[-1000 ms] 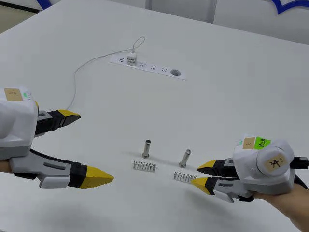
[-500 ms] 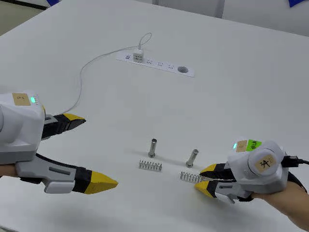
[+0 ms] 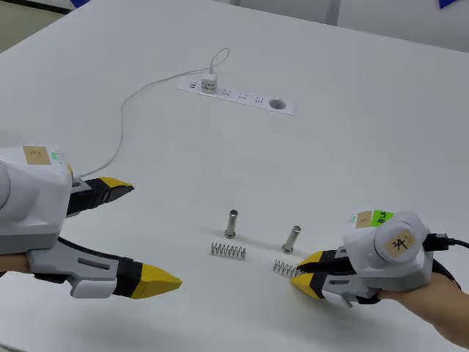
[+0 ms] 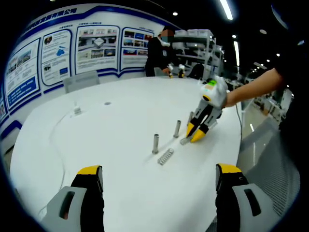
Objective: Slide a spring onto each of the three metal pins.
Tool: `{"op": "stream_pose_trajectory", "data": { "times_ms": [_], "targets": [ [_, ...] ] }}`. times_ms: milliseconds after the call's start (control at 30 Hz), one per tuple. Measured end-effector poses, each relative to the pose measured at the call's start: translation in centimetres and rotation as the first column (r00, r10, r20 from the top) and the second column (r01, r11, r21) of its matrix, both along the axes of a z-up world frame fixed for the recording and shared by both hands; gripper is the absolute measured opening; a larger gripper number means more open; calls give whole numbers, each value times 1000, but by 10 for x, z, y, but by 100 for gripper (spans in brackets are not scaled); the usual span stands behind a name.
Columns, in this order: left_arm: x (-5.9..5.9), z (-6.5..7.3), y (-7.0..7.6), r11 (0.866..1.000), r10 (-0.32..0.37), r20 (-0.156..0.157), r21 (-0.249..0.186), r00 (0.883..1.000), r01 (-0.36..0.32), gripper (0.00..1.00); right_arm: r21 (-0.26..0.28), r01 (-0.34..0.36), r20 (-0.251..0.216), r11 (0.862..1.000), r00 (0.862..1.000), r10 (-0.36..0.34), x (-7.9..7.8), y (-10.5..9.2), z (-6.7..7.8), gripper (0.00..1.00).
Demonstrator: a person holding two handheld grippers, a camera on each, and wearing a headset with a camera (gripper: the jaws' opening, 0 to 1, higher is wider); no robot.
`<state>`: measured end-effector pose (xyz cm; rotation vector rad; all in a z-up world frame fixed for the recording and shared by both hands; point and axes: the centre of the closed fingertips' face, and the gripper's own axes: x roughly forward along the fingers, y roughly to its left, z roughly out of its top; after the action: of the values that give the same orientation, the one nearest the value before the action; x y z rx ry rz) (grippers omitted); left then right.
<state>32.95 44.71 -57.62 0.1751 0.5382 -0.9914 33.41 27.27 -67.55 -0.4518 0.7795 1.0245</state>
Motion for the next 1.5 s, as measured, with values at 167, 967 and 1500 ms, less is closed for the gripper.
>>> {"op": "stream_pose_trajectory", "data": {
  "times_ms": [167,967,1500],
  "targets": [
    [-1,1,1,1000,-3,-3,-2,1000,3,99,-4,4,1,1000,1000,-4,0,0,0,11],
    [-14,31,-41,987,-136,53,-82,989,140,93,7,-26,133,1000,991,24,1,-12,74,10],
    [-34,32,-93,958,-281,103,-21,954,285,84,-19,-155,262,988,953,155,-30,11,124,10]
  ]
}}
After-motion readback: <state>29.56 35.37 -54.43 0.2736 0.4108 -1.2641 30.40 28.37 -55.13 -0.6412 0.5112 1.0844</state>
